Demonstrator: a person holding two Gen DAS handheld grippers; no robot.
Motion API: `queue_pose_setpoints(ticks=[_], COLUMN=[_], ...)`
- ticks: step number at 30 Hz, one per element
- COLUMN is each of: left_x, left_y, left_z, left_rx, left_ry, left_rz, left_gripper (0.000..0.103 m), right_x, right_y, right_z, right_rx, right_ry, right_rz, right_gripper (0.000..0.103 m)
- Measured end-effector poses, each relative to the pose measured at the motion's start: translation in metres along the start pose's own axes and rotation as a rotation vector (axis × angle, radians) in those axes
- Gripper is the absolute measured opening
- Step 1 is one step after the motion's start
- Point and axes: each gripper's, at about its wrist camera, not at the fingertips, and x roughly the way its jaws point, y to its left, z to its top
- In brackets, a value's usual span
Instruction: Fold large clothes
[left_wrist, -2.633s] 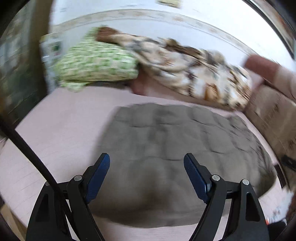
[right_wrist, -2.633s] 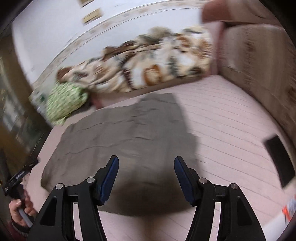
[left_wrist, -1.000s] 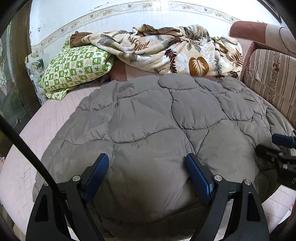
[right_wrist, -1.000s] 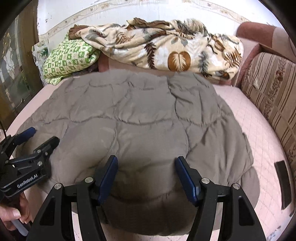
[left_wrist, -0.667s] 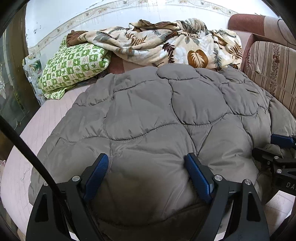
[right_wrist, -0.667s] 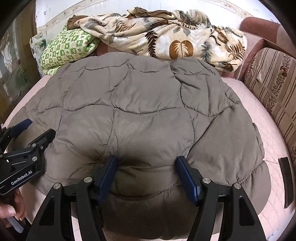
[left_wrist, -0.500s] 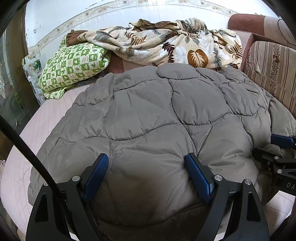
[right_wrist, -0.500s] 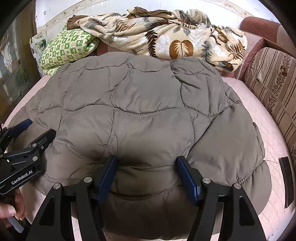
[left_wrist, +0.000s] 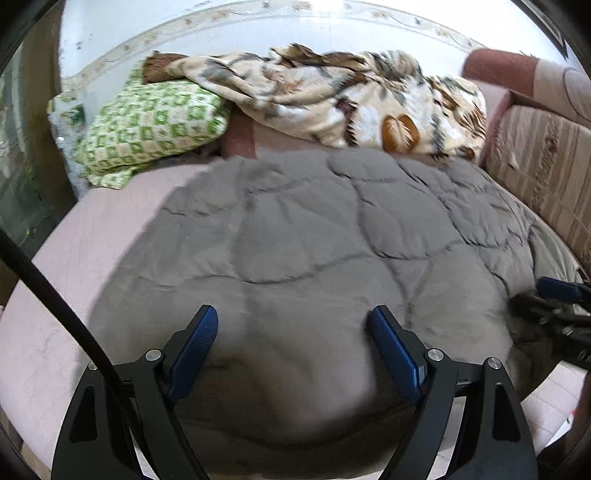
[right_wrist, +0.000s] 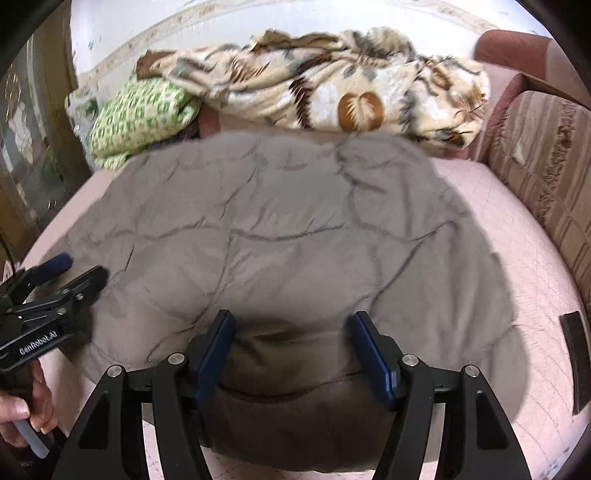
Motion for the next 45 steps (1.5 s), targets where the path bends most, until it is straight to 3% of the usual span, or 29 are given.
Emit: queue_pose_setpoints(ticks=[5, 8, 14, 18, 20, 23, 27, 29, 35, 40, 45], left_x=[-0.003, 0.003, 0.019, 0.018, 0.008, -0.018, -0.047, -0.062, -0.104, -0.115, -0.098], left_y=[0.042, 0.063, 0.067, 0.066, 0.063, 0.054, 0.041, 0.032, 0.019, 0.014, 0.004], left_z=[-0.005, -0.016, -0.027, -0.026, -0.023, -0.02, -0.021, -0.025, -0.041, -0.049, -0.043], left_rx=[-0.096, -0.142, -0.155, -0.154, -0.146, -0.146, -0.152, -0.144, -0.124, -0.082, -0.017], left_ry=[0.021, 0.064, 0.121, 0.102, 0.06, -0.016, -0.069, -0.082, -0.108, -0.079, 0.03], left_rz=[0.055, 0.064, 0.031, 0.046, 0.069, 0.042, 0.045, 0.054, 0.039, 0.082, 0.151], left_gripper=[0.085, 0.085, 0.087, 0.087, 0.087, 0.087, 0.089, 0.09, 0.094, 0.096, 0.096], right_x=[-0.016, -0.01, 0.01, 0.01, 0.005, -0.016, -0.055, -0.072, -0.091, -0.102, -0.113], right_y=[-0.037, -0.065, -0.063, -0.063, -0.06, -0.05, -0.032, -0.021, 0.016, 0.036, 0.044], right_z=[-0.002, -0.014, -0.025, -0.024, -0.022, -0.02, -0.027, -0.037, -0.074, -0.083, -0.074], right_rx=[0.098, 0.185, 0.188, 0.193, 0.181, 0.143, 0.103, 0.076, 0.005, -0.069, -0.097], right_ry=[-0.027, 0.018, 0.092, 0.085, 0.06, -0.022, -0.189, -0.249, -0.28, -0.292, -0.342], right_rz=[-0.025, -0.038, -0.049, -0.05, -0.063, -0.09, -0.132, -0.145, -0.093, -0.094, -0.102], right_gripper=[0.071, 0.062, 0.064, 0.064, 0.064, 0.065, 0.078, 0.08, 0.081, 0.081, 0.083])
